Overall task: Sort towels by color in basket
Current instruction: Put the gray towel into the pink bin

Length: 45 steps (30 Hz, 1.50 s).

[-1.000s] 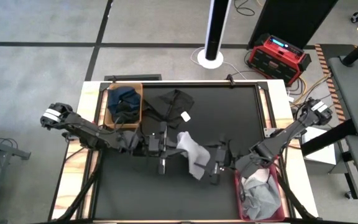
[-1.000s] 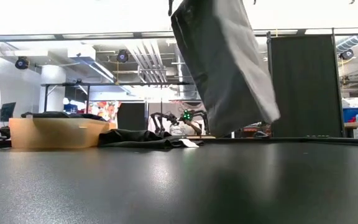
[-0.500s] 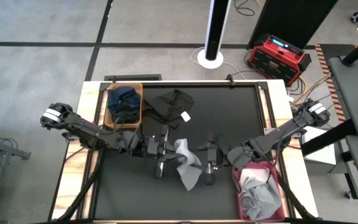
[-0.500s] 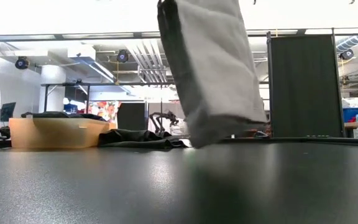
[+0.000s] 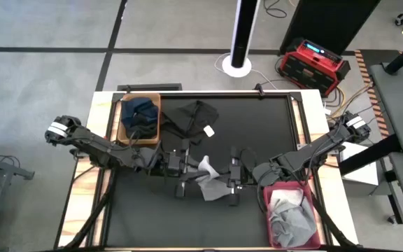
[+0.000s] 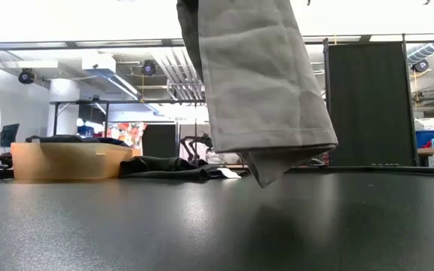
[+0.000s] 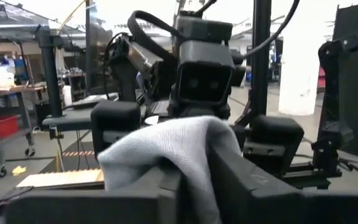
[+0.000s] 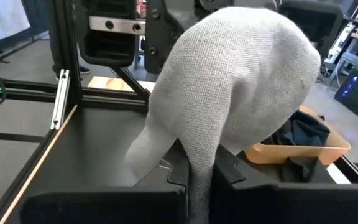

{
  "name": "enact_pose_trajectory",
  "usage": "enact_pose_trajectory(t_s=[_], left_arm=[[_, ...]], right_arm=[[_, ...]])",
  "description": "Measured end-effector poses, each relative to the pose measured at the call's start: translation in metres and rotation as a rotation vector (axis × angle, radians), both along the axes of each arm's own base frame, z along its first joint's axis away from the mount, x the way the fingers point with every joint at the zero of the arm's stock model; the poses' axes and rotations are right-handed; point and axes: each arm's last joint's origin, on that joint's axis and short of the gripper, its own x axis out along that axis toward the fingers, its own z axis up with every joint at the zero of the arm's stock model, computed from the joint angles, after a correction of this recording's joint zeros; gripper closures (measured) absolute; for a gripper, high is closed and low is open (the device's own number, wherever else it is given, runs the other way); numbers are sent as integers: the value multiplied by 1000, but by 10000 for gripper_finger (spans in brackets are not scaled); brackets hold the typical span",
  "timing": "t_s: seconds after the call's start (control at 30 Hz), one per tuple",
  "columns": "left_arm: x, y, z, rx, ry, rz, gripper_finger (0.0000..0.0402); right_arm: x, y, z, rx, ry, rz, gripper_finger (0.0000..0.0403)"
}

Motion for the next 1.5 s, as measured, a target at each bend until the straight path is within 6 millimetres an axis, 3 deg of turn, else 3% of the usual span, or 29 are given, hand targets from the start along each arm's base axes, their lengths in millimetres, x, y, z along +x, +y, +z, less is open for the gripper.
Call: enact_pose_trajectory(t_s=[0.3, 0.47, 0.57, 0.7, 0.93, 1.13, 1.5], left_arm=[[-12, 6, 10, 44, 42, 53, 182], [-29, 12, 19, 87, 121, 74, 127], [-35, 15, 21, 89, 160, 74, 116], [-35, 14, 9, 86, 203, 73, 117], [-18, 10, -19, 48, 272, 129, 118], [-5, 12, -28, 21, 240, 205, 102], [17, 6, -51, 16, 195, 107, 87]], right_arm=[[-5, 0, 4, -16, -13, -95, 389], [-15, 5, 9, -43, -26, -160, 389], [-20, 9, 12, -71, -40, -205, 390], [-22, 11, 13, -84, -46, -241, 390], [-22, 11, 14, -75, -54, -246, 390], [-22, 11, 15, -67, -59, -246, 390], [-22, 11, 18, -44, -91, -248, 390]])
